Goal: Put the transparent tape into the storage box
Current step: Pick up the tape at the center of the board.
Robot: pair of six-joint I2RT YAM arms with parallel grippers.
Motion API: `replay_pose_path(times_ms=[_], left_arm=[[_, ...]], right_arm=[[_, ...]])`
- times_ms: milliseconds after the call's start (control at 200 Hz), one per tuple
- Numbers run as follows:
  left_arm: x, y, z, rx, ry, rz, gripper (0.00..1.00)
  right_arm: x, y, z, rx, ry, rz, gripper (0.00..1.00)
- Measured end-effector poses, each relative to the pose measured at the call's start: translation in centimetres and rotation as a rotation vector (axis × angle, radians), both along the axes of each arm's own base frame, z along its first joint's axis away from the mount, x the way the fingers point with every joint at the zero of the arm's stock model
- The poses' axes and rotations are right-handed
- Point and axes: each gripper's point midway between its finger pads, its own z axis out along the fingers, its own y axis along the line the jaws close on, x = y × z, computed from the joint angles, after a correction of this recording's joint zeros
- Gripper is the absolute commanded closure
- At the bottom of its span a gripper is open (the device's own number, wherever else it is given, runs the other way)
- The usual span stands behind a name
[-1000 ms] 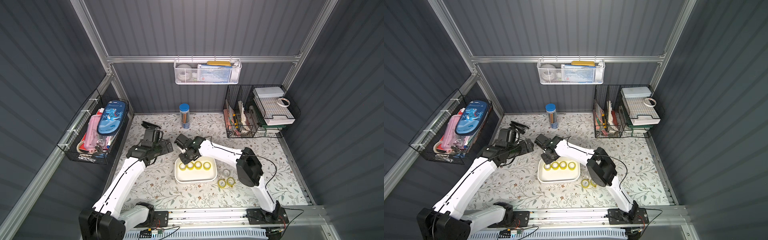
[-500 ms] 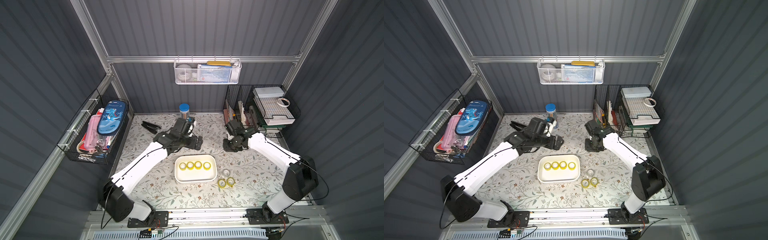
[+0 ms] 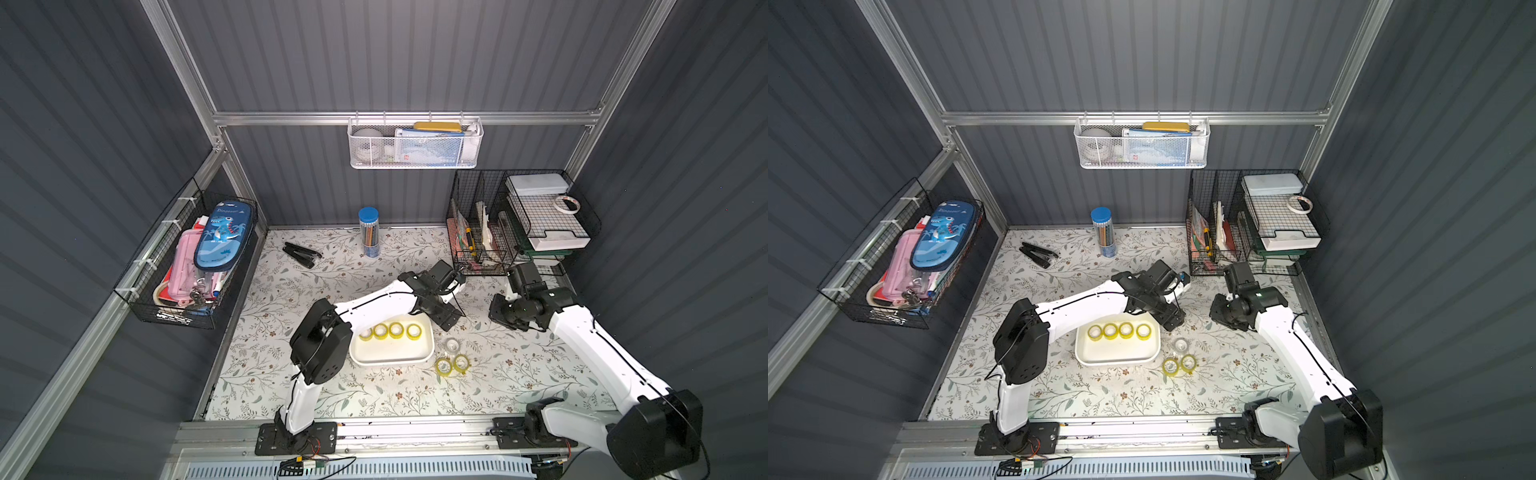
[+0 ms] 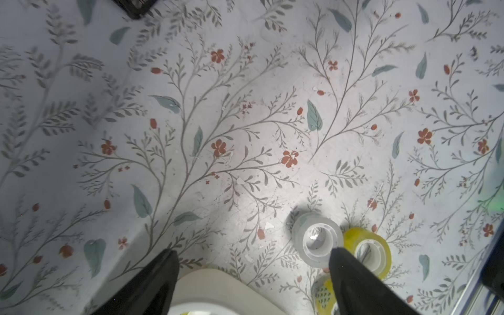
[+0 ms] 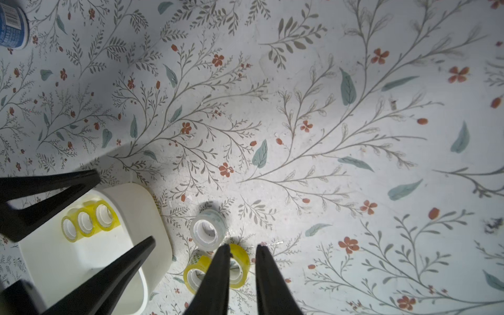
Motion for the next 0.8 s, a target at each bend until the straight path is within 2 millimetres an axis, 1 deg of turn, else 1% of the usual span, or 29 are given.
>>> replay_pose_path(times_ms=[130, 220, 315, 595, 800], left_arm=[[-1.5, -1.1, -2.3, 0.030, 0.029, -0.073, 0.14], [-2.7, -1.8, -3.1, 0.041, 0.041, -0.117, 0.15], [-3.6, -2.1, -3.4, 0.048, 0.046, -0.150, 0.17], [-3.5, -1.6, -3.9, 0.068, 0.038, -0.167, 0.25], [-3.4, -1.3, -5.4, 0.104, 0.040, -0.170, 0.26]], right_arm=[[-1.5, -0.2, -0.9, 0.011, 0.025, -0.014, 0.78], [-2.0, -0.3, -1.2, 0.015, 0.037, -0.019, 0.78], [-2.2, -0.4, -1.2, 0.019, 0.036, -0.022, 0.78], [-2.3, -0.3, -1.0, 0.029, 0.031, -0.022, 0.78], [-2.3, -0.3, -1.1, 0.033, 0.033, -0.022, 0.78]])
